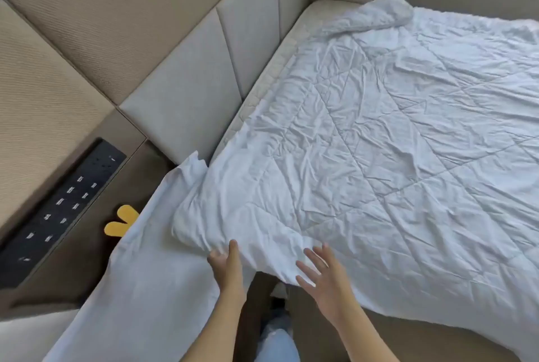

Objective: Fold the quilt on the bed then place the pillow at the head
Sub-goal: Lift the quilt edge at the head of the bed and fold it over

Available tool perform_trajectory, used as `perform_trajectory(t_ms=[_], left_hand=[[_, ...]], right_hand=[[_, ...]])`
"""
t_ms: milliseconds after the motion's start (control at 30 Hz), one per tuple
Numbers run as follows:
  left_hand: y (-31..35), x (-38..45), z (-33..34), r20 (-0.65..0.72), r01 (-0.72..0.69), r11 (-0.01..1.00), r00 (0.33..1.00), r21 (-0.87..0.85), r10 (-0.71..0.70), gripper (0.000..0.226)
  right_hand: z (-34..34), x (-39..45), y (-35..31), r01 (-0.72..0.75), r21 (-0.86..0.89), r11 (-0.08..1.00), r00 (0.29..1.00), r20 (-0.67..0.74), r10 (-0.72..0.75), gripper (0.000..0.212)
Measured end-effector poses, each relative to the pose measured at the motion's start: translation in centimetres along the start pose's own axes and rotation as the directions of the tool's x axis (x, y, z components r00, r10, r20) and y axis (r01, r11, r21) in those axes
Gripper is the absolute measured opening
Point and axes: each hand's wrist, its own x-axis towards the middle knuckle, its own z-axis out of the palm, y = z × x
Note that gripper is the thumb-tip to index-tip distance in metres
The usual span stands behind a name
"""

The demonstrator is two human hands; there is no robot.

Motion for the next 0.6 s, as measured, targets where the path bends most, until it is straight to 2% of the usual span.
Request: perform_trajectory(t_ms=[67,133,267,400,500,600], left_hand=[[0.4,2.0,-0.4,-0.094,0.126,0.992,0.987,-0.024,-0.128,0.072],[0.2,3.4,-0.7,-0.073,0.27,0.959,0.958,-0.088,-0.276,0.082],[-0.4,5.6,-0.4,0.084,0.339,0.901,0.941,-0.271,-0.328,0.074],[1.1,6.5,1.6,0.294,0.419,0.85,0.897,-0.32,-0.331,0.083],[3.7,5.2,4.0,0.381,0.415,0.832,0.884,-0.369,-0.272,0.059],[6.1,3.9,5.6,0.347,0.36,0.837,0.911,-0.413,-0.222,0.031]], right_hand=[[1.6,1.4,2.2,-0.057,0.028,0.998,0.998,-0.004,0.057,0.054],[2.7,1.9,4.2,-0.089,0.067,0.994,0.995,0.041,0.087,0.057],[3.7,3.0,6.2,-0.155,0.082,0.985,0.988,0.029,0.153,0.058],[4.3,4.0,7.0,-0.214,0.121,0.969,0.976,-0.022,0.218,0.06],[4.9,4.6,7.0,-0.246,0.194,0.95,0.967,-0.024,0.255,0.066],[5.9,5.4,5.8,-0.178,0.348,0.92,0.976,-0.057,0.211,0.067]])
